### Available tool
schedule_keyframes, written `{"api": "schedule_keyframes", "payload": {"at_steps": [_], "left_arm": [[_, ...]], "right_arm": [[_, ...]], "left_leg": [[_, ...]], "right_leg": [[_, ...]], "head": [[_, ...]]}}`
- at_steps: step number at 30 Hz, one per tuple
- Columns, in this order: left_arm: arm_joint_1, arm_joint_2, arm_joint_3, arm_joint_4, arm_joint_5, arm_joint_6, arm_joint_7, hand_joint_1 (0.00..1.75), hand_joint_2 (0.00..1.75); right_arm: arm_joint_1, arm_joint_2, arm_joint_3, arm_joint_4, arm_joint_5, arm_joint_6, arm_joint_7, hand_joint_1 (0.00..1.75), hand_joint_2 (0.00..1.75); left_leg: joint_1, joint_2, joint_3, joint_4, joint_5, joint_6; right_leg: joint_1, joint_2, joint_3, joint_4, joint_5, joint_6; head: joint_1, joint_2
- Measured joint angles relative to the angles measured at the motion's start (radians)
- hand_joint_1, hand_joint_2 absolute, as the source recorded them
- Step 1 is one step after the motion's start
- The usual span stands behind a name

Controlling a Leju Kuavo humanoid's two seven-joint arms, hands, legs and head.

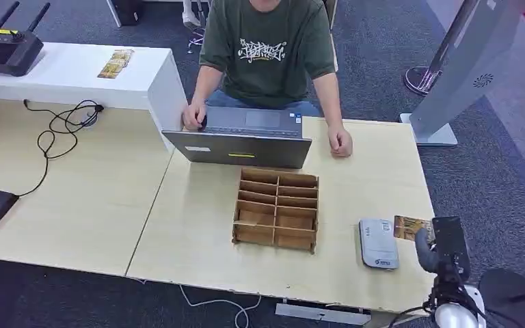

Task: Pass the card to the sensor for recognition and then transmit it.

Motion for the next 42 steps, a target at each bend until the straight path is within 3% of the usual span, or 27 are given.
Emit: {"api": "schedule_keyframes", "payload": {"at_steps": [16, 42], "left_arm": [[0.000, 0.000, 0.000, 0.000, 0.003, 0.002, 0.000, 0.00, 0.00], [0.000, 0.000, 0.000, 0.000, -0.006, 0.003, 0.000, 0.00, 0.00]], "right_arm": [[-0.045, 0.000, 0.034, 0.096, 0.002, 0.000, -0.001, 1.75, 1.75], [-0.045, -0.002, 0.039, 0.127, 0.024, 0.019, 0.038, 1.75, 1.75]], "left_leg": [[0.000, -0.001, 0.000, 0.000, 0.000, 0.000], [0.000, 0.000, 0.000, 0.000, 0.000, 0.000]], "right_leg": [[0.000, 0.000, 0.000, 0.000, 0.000, 0.000], [0.000, 0.000, -0.001, 0.000, 0.000, 0.000]], "head": [[0.000, 0.000], [0.000, 0.000]]}}
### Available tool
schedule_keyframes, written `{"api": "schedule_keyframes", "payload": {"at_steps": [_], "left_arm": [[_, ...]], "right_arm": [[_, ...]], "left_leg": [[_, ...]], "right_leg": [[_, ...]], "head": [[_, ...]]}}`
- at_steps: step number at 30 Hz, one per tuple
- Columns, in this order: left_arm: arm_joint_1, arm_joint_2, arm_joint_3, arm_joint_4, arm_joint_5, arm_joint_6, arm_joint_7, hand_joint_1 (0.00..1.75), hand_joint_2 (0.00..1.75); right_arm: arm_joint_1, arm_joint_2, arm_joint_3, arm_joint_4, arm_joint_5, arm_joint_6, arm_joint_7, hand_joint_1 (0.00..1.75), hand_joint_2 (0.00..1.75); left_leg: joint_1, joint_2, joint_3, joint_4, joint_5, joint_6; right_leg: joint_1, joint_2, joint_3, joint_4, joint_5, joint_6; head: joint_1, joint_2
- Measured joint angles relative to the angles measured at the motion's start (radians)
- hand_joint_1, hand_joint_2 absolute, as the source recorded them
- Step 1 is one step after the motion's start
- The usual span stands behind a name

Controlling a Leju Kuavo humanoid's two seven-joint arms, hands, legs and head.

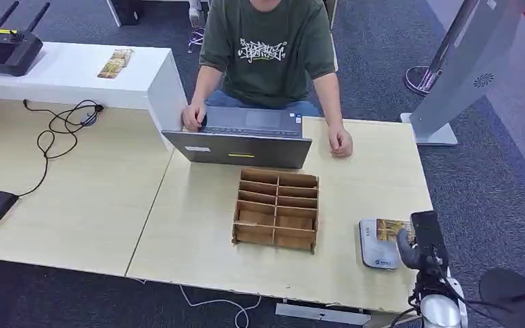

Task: Pass the card to the sensor for recognition and then transmit it.

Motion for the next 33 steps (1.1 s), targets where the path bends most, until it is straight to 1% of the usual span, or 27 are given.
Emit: {"api": "schedule_keyframes", "payload": {"at_steps": [4, 10, 26, 33], "left_arm": [[0.000, 0.000, 0.000, 0.000, -0.003, 0.000, 0.000, 0.00, 0.00], [0.000, 0.000, 0.000, 0.000, -0.003, 0.000, 0.000, 0.00, 0.00], [0.000, 0.000, 0.000, 0.000, -0.002, 0.000, -0.011, 0.00, 0.00], [0.000, 0.000, 0.000, 0.000, -0.002, 0.000, -0.018, 0.00, 0.00]], "right_arm": [[0.000, -0.002, 0.000, 0.009, 0.009, 0.014, 0.013, 1.75, 1.75], [-0.019, -0.005, 0.006, 0.038, 0.019, 0.030, 0.016, 1.75, 1.75], [-0.026, -0.019, 0.039, 0.094, 0.060, 0.065, 0.045, 1.75, 1.75], [-0.049, -0.021, 0.043, 0.124, 0.083, 0.064, 0.050, 1.75, 1.75]], "left_leg": [[0.000, 0.000, 0.000, 0.000, 0.000, 0.000], [0.000, 0.000, 0.000, 0.000, 0.000, 0.000], [0.000, 0.001, 0.001, 0.000, 0.000, 0.000], [0.000, 0.001, 0.003, 0.000, 0.000, 0.000]], "right_leg": [[0.000, 0.000, 0.000, 0.000, 0.000, 0.000], [0.000, 0.000, 0.000, 0.000, 0.000, 0.000], [0.000, 0.000, 0.000, 0.000, 0.000, 0.000], [0.000, 0.001, 0.002, 0.000, 0.000, 0.000]], "head": [[0.000, 0.000], [0.000, 0.000], [0.000, 0.000], [0.000, 0.000]]}}
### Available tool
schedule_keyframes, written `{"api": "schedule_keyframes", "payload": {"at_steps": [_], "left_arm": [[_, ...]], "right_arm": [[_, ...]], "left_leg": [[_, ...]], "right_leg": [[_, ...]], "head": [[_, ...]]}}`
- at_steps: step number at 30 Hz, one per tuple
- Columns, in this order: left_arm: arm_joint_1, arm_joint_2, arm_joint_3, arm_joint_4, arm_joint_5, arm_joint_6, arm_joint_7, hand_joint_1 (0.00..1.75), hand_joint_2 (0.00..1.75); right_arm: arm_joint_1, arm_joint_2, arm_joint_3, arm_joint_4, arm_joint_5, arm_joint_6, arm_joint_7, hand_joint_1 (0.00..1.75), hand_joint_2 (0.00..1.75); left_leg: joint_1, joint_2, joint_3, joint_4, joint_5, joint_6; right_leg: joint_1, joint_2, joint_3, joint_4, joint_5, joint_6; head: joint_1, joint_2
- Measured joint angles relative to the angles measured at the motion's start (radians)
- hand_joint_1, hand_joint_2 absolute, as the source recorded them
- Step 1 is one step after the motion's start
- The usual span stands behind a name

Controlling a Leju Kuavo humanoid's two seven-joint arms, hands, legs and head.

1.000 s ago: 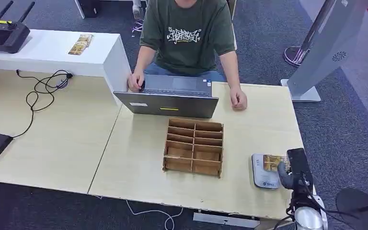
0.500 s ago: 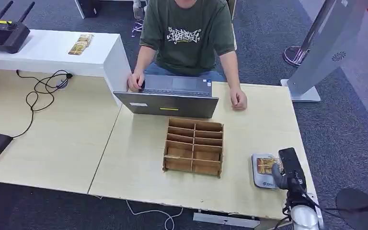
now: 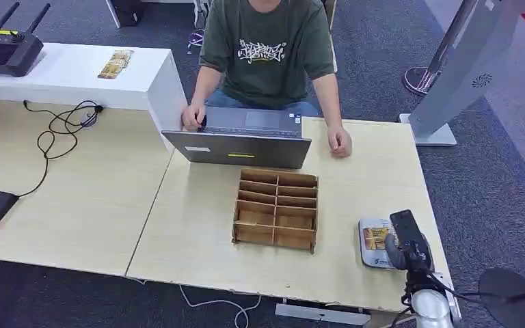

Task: Pass the card to the sensor for recognition and then transmit it.

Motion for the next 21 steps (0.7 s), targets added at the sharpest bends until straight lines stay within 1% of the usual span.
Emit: {"api": "schedule_keyframes", "payload": {"at_steps": [13, 17, 21], "left_arm": [[0.000, 0.000, 0.000, 0.000, 0.003, 0.002, -0.003, 0.00, 0.00], [0.000, 0.000, 0.000, 0.000, 0.005, 0.003, -0.003, 0.00, 0.00], [0.001, 0.000, 0.000, 0.000, 0.008, 0.004, -0.011, 0.00, 0.00]], "right_arm": [[-0.012, 0.000, 0.002, 0.018, 0.009, -0.006, -0.009, 1.75, 1.75], [-0.011, 0.000, 0.001, 0.020, -0.025, -0.009, -0.047, 1.75, 1.75], [-0.010, 0.000, 0.001, 0.000, -0.048, -0.056, -0.116, 1.75, 1.75]], "left_leg": [[0.000, 0.000, 0.002, 0.000, 0.000, 0.000], [0.000, 0.000, 0.002, 0.000, 0.000, 0.000], [0.000, 0.000, 0.001, 0.000, 0.000, 0.000]], "right_leg": [[0.000, 0.000, 0.002, 0.000, 0.000, 0.000], [0.000, 0.000, 0.002, 0.000, 0.001, 0.000], [0.000, 0.000, 0.001, 0.000, 0.001, 0.001]], "head": [[0.000, 0.000], [0.000, 0.000], [0.000, 0.000]]}}
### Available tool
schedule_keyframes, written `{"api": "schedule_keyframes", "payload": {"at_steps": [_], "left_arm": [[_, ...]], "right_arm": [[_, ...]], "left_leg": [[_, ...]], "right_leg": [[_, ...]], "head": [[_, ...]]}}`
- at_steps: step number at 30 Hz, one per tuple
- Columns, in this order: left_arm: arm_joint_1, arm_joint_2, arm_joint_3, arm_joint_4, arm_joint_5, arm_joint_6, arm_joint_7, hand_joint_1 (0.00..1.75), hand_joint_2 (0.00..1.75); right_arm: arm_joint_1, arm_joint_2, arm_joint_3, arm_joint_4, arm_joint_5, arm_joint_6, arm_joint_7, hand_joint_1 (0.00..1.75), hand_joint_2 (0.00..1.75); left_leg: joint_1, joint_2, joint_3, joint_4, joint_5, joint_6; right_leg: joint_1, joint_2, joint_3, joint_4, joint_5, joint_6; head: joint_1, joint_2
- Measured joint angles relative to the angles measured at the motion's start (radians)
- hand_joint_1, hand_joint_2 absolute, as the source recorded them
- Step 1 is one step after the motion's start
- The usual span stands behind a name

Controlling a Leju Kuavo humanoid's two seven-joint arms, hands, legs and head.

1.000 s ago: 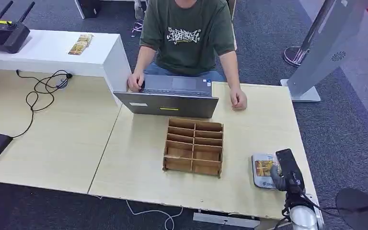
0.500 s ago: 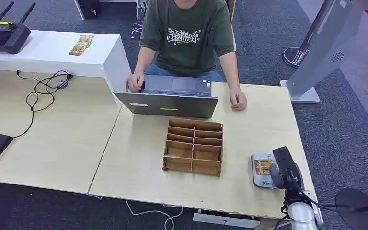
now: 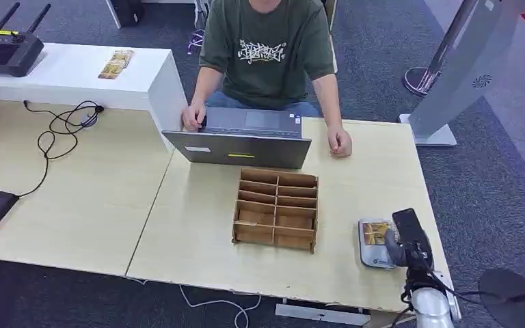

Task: Pass the card to the sensor for recognition and then transmit it.

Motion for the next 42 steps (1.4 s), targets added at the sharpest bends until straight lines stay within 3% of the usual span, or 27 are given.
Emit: {"api": "schedule_keyframes", "payload": {"at_steps": [6, 24, 28, 37, 42], "left_arm": [[0.000, 0.000, 0.002, 0.000, 0.003, 0.001, -0.005, 0.00, 0.00], [0.000, -0.001, 0.010, 0.000, 0.005, 0.002, -0.005, 0.00, 0.00], [0.000, -0.002, 0.017, 0.000, 0.006, 0.005, -0.005, 0.00, 0.00], [0.000, -0.005, 0.025, 0.000, 0.006, 0.009, -0.010, 0.00, 0.00], [0.000, -0.005, 0.026, 0.000, 0.006, 0.009, -0.013, 0.00, 0.00]], "right_arm": [[0.000, 0.003, 0.000, -0.064, -0.029, -0.044, -0.048, 1.75, 1.75], [-0.015, 0.021, -0.036, -0.185, -0.088, -0.136, -0.113, 1.75, 1.75], [-0.015, 0.028, -0.060, -0.220, -0.114, -0.189, -0.156, 1.75, 1.75], [-0.015, 0.035, -0.091, -0.286, -0.076, -0.289, -0.210, 1.75, 1.75], [-0.015, 0.036, -0.087, -0.302, 0.016, -0.358, -0.226, 1.75, 1.75]], "left_leg": [[0.000, 0.000, -0.001, 0.000, 0.000, 0.000], [0.000, 0.000, -0.002, 0.000, 0.000, 0.000], [0.000, 0.000, -0.002, 0.000, 0.000, 0.000], [0.000, 0.000, -0.003, 0.000, 0.000, 0.000], [0.000, 0.000, -0.003, 0.000, 0.000, 0.000]], "right_leg": [[0.000, 0.000, -0.001, 0.000, 0.000, 0.000], [0.000, 0.000, -0.002, 0.000, 0.000, 0.000], [0.000, 0.000, -0.002, 0.000, 0.000, 0.000], [0.000, 0.000, -0.002, 0.000, 0.000, 0.000], [0.000, 0.000, -0.002, 0.000, 0.000, 0.000]], "head": [[0.000, 0.000], [0.000, 0.000], [0.000, 0.000], [0.000, 0.000], [0.000, 0.000]]}}
